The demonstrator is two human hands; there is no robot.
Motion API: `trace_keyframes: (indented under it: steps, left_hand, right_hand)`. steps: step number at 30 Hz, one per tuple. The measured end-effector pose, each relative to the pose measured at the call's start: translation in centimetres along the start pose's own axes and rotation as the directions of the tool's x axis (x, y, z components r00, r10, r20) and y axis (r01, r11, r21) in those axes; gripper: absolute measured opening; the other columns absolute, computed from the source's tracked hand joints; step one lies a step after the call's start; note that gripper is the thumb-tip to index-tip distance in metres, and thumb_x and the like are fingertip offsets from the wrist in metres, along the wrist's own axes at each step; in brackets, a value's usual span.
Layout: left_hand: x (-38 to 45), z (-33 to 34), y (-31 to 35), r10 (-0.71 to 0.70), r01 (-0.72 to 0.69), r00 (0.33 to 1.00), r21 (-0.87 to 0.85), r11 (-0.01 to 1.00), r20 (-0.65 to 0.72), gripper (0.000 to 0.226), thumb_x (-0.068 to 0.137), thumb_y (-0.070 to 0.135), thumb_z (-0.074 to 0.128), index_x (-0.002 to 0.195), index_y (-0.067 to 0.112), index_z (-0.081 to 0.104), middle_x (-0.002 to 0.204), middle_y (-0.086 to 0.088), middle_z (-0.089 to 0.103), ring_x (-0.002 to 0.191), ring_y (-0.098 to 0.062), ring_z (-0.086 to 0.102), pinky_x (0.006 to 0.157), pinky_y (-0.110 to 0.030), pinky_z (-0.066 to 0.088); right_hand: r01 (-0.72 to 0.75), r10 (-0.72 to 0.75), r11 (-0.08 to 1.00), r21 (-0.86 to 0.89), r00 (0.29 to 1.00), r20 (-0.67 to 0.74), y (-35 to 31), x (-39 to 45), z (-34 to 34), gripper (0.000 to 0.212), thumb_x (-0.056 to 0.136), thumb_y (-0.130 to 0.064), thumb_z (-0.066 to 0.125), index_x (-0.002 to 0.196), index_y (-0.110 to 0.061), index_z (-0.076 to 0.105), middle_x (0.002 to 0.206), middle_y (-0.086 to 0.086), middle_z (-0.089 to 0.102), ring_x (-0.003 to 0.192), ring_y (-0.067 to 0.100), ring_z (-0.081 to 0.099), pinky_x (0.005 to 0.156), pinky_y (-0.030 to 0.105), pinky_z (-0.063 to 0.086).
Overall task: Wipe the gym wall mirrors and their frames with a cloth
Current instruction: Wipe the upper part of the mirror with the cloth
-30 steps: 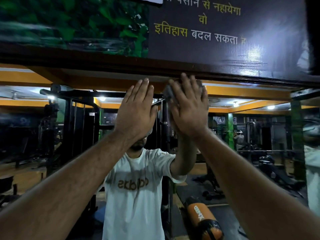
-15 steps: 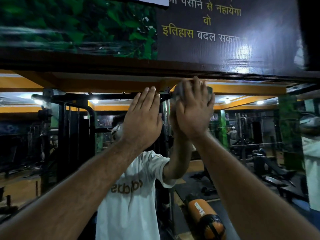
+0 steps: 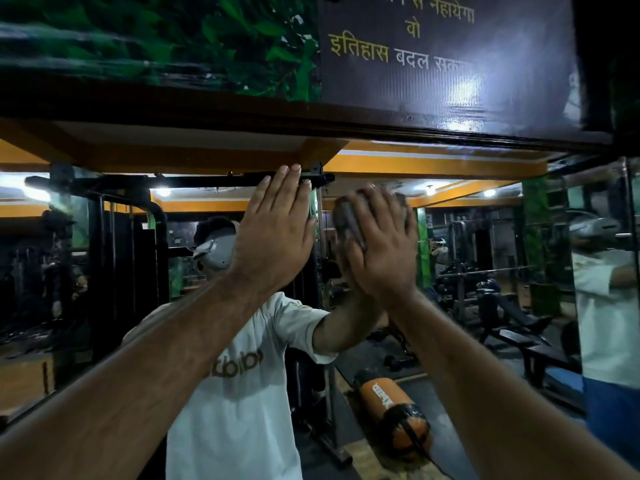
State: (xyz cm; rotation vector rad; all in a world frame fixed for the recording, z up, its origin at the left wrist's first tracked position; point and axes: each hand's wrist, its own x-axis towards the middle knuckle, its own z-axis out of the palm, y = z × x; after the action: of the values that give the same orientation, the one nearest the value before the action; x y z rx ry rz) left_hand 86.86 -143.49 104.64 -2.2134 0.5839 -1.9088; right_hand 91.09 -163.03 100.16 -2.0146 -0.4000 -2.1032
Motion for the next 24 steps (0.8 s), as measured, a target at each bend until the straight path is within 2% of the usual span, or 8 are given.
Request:
trace_keyframes:
  steps: [3, 4, 6, 9, 11, 14, 20, 24]
  left_hand:
    - [-0.2, -0.4, -0.6, -0.003, 0.003, 1.0, 0.019, 1.0, -0.01, 0.058, 0.104, 0.034, 0.035, 0.152, 0.001, 0.038, 0.162, -0.021, 0.031, 0.152, -0.033, 0.026, 0.124, -0.049, 0.022]
    - [-0.2, -0.5, -0.8, -0.013, 0.013, 1.0, 0.026, 1.0, -0.008, 0.058, 0.105, 0.033, 0.036, 0.153, 0.001, 0.037, 0.162, -0.021, 0.031, 0.152, -0.033, 0.026, 0.125, -0.049, 0.022]
    - [-0.4, -0.8, -1.4, -0.027, 0.027, 1.0, 0.029, 0.999, 0.005, 0.06, 0.103, 0.034, 0.033, 0.153, 0.0, 0.036, 0.163, -0.021, 0.029, 0.153, -0.032, 0.024, 0.126, -0.049, 0.019]
    - [-1.0, -1.2, -2.4, -0.042, 0.042, 0.999, 0.019, 0.999, 0.0, 0.061, 0.103, 0.033, 0.031, 0.153, -0.001, 0.037, 0.163, -0.021, 0.029, 0.153, -0.033, 0.024, 0.126, -0.049, 0.017]
    - [-1.4, -1.5, -3.2, -0.047, 0.047, 0.999, 0.015, 0.999, -0.003, 0.059, 0.104, 0.032, 0.038, 0.153, -0.001, 0.035, 0.163, -0.021, 0.028, 0.153, -0.032, 0.023, 0.126, -0.048, 0.017]
    - [-1.7, -1.8, -4.5, -0.016, 0.015, 1.0, 0.041, 0.999, 0.019, 0.061, 0.105, 0.035, 0.04, 0.154, 0.0, 0.033, 0.164, -0.019, 0.026, 0.154, -0.031, 0.022, 0.126, -0.047, 0.016]
    - [-1.4, -2.6, -5.1, 0.017, -0.017, 1.0, -0.003, 1.0, 0.006, 0.058, 0.101, 0.031, 0.043, 0.149, 0.0, 0.043, 0.158, -0.02, 0.039, 0.148, -0.033, 0.035, 0.122, -0.048, 0.027]
    - [-0.4, -3.0, -5.5, -0.007, 0.007, 1.0, 0.019, 1.0, 0.012, 0.065, 0.099, 0.035, 0.048, 0.152, 0.0, 0.037, 0.162, -0.021, 0.031, 0.152, -0.033, 0.027, 0.125, -0.048, 0.021]
  right_hand:
    - [-0.412, 0.412, 0.911, -0.002, 0.911, -0.018, -1.9, 2.3, 0.6, 0.069, 0.099, -0.053, 0.025, 0.162, -0.026, 0.034, 0.17, 0.007, 0.028, 0.158, 0.03, 0.018, 0.124, 0.062, 0.014]
    - [-0.434, 0.434, 0.901, 0.009, 0.901, -0.006, -3.5, 2.9, 0.9, 0.07, 0.099, -0.052, 0.025, 0.162, -0.026, 0.032, 0.17, 0.008, 0.027, 0.159, 0.031, 0.017, 0.124, 0.063, 0.013]
    - [-0.201, 0.202, 0.979, 0.041, 0.979, -0.014, -6.1, 2.6, 1.2, 0.065, 0.101, -0.049, 0.029, 0.16, -0.024, 0.038, 0.168, 0.008, 0.032, 0.158, 0.03, 0.021, 0.125, 0.062, 0.013]
    - [0.061, -0.063, 0.996, 0.062, 0.998, 0.027, -5.7, 1.5, 1.1, 0.06, 0.102, -0.046, 0.033, 0.156, -0.026, 0.045, 0.166, 0.004, 0.037, 0.158, 0.026, 0.023, 0.125, 0.06, 0.015]
    - [-0.076, 0.076, 0.997, 0.028, 0.997, -0.026, -4.6, 2.4, 1.2, 0.06, 0.1, -0.045, 0.034, 0.156, -0.026, 0.045, 0.166, 0.005, 0.037, 0.158, 0.027, 0.023, 0.124, 0.06, 0.017]
    - [-0.41, 0.412, 0.911, 0.041, 0.91, -0.045, -6.2, 4.8, 1.5, 0.067, 0.098, -0.05, 0.027, 0.16, -0.026, 0.037, 0.169, 0.007, 0.03, 0.159, 0.029, 0.016, 0.126, 0.061, 0.009]
    - [0.067, -0.068, 0.998, 0.016, 0.997, 0.04, -5.9, 3.7, 1.4, 0.061, 0.102, -0.048, 0.033, 0.159, -0.028, 0.04, 0.169, 0.004, 0.032, 0.159, 0.027, 0.02, 0.125, 0.061, 0.016]
    - [-0.26, 0.261, 0.964, -0.047, 0.965, 0.007, -4.3, 6.7, 1.2, 0.07, 0.099, -0.056, 0.022, 0.163, -0.028, 0.029, 0.173, 0.006, 0.019, 0.16, 0.03, 0.014, 0.126, 0.06, 0.014]
